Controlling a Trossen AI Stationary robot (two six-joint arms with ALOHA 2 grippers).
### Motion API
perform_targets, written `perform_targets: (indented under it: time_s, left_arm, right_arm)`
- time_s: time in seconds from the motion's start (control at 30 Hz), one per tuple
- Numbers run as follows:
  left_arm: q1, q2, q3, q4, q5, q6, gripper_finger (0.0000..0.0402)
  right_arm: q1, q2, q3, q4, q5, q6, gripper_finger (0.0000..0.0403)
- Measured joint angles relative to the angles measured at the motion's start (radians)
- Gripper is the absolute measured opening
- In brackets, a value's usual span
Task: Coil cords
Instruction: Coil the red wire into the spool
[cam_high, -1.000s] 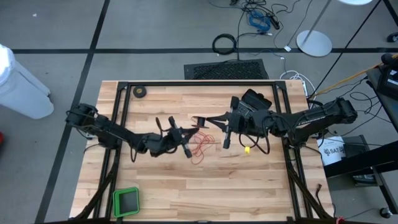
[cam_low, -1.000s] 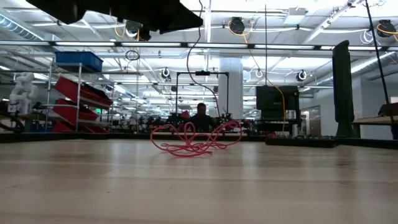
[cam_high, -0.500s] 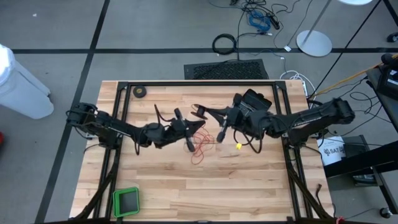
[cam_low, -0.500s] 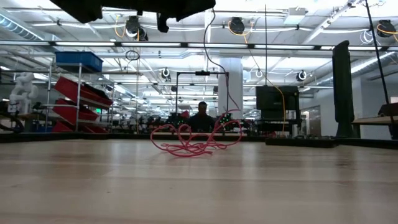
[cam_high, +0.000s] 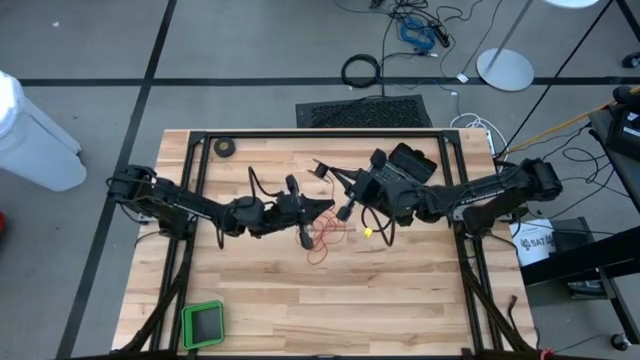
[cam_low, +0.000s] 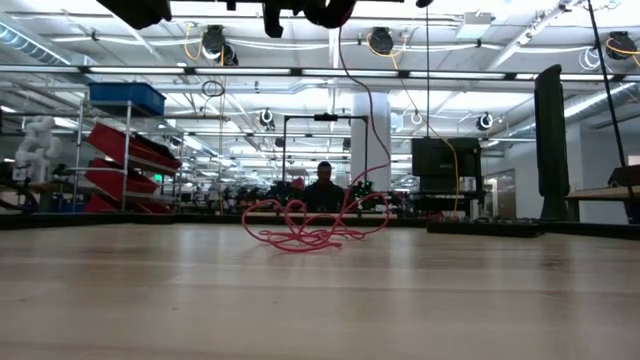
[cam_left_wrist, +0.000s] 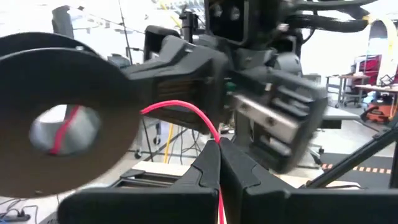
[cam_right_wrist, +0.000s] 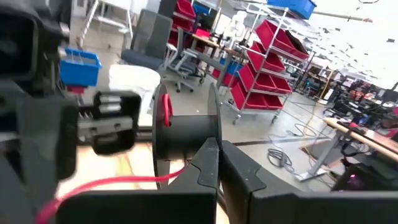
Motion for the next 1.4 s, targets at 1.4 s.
perform_targets:
  time_s: [1.4]
  left_arm:
    - [-0.077, -0.351, -0.002, -0.751, -0.029, 0.063, 0.0]
  right_arm:
    - [0.033, -0.087, 0.0, -0.358, -0.382, 0.076, 0.0]
